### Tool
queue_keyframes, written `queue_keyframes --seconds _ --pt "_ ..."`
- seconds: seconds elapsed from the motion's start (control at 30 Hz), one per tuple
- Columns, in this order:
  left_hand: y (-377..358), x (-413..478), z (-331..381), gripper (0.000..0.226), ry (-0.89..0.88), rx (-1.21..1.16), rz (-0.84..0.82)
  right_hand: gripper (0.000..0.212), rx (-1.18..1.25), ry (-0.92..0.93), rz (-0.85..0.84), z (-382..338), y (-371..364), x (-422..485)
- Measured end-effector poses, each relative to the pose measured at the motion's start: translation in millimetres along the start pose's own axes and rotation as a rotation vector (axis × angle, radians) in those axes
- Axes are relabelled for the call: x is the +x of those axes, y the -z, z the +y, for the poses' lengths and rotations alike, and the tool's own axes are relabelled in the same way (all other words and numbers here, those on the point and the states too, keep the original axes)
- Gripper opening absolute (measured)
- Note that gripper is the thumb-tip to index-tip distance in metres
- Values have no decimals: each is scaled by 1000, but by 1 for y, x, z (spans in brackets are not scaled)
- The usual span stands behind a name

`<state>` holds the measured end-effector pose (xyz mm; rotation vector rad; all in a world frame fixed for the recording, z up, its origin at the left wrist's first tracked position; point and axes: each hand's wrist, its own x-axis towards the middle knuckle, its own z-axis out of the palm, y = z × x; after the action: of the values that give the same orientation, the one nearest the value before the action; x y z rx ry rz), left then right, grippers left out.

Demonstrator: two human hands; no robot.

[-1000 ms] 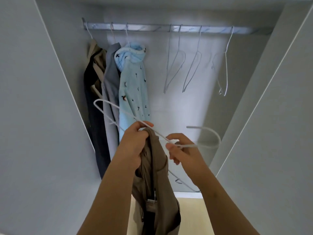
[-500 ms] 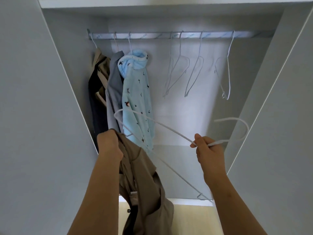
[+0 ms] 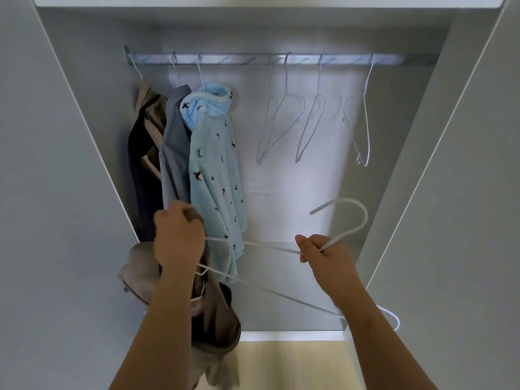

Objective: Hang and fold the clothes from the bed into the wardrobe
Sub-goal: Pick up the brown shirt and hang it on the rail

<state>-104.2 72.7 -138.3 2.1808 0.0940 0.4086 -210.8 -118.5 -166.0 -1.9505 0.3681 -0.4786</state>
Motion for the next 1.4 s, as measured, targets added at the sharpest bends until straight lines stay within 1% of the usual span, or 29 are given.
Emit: queue_keyframes --seconds 0.1,0.17,0.23,0.33,0.5,0.6,0.67,0.7,0.73,0.77,0.8,0.83,0.87,0.9,0.93,0.97,1.0,1.03,1.07,1.1,1.13,1.17,1.2,1.27,1.3,1.37,1.4 --pt "-14 -17 9 18 -173 60 -175 42 -22 -14 -15 -3 -14 2" --pt "-21 -28 13 21 -248 -4 -279 43 -30 -69 -3 -4 -21 4" --pt "-26 -36 16 25 -274 -107 -365 43 -25 -124 15 -6 -27 6" --pt "-28 -46 20 31 -298 -215 -461 44 -7 -147 28 -10 -36 9" --pt "-27 -50 19 17 -419 -324 -508 44 129 -169 84 -9 -42 10" --pt "-20 -44 13 13 -579 -284 -469 44 193 -186 136 -6 -39 12" --pt "-15 -39 8 17 -652 -281 -496 46 306 -227 202 -3 -33 17" --pt "-13 -38 4 20 -649 -300 -482 47 364 -244 233 -2 -29 19" --pt "-11 -36 1 20 -607 -319 -393 49 409 -256 256 -1 -26 21" --pt "-10 -32 -1 16 -519 -325 -218 52 445 -265 270 -1 -24 22" --pt "-12 -25 -5 14 -384 -315 -10 54 476 -270 277 0 -22 22" --pt "-12 -17 -7 24 -201 -303 153 56 508 -273 278 0 -21 22" --pt "-13 -8 -8 39 -1 -303 188 57 536 -275 277 0 -20 21" --pt "-14 1 -9 54 194 -348 91 57 556 -275 273 1 -19 20" --pt "-17 12 -10 65 357 -424 -68 57 565 -274 268 1 -19 19" --pt "-20 21 -10 70 467 -495 -225 57 566 -272 263 1 -20 19" --pt "-22 27 -11 69 536 -558 -353 57 561 -269 260 1 -20 18" --pt "-24 34 -12 66 557 -622 -432 56 554 -267 259 1 -20 17" --pt "-26 37 -14 59 547 -666 -461 56 547 -267 260 0 -20 17" --pt "-27 41 -15 48 520 -678 -453 55 543 -267 263 0 -20 16" --pt "-27 43 -17 33 463 -643 -406 55 539 -272 266 1 -19 16" --pt "-26 45 -18 19 392 -569 -322 55 536 -280 268 1 -19 16" --pt "-24 48 -19 14 305 -511 -216 55 529 -283 268 1 -19 15" --pt "-18 53 -15 14 113 -484 -39 54 491 -259 247 -1 -18 15" --pt "-15 53 -8 15 15 -458 4 53 454 -236 221 -3 -18 16" --pt "-10 50 12 21 -181 -328 -2 51 364 -182 152 -6 -20 16" --pt "-11 48 22 24 -274 -283 -58 49 329 -164 125 -8 -22 16"
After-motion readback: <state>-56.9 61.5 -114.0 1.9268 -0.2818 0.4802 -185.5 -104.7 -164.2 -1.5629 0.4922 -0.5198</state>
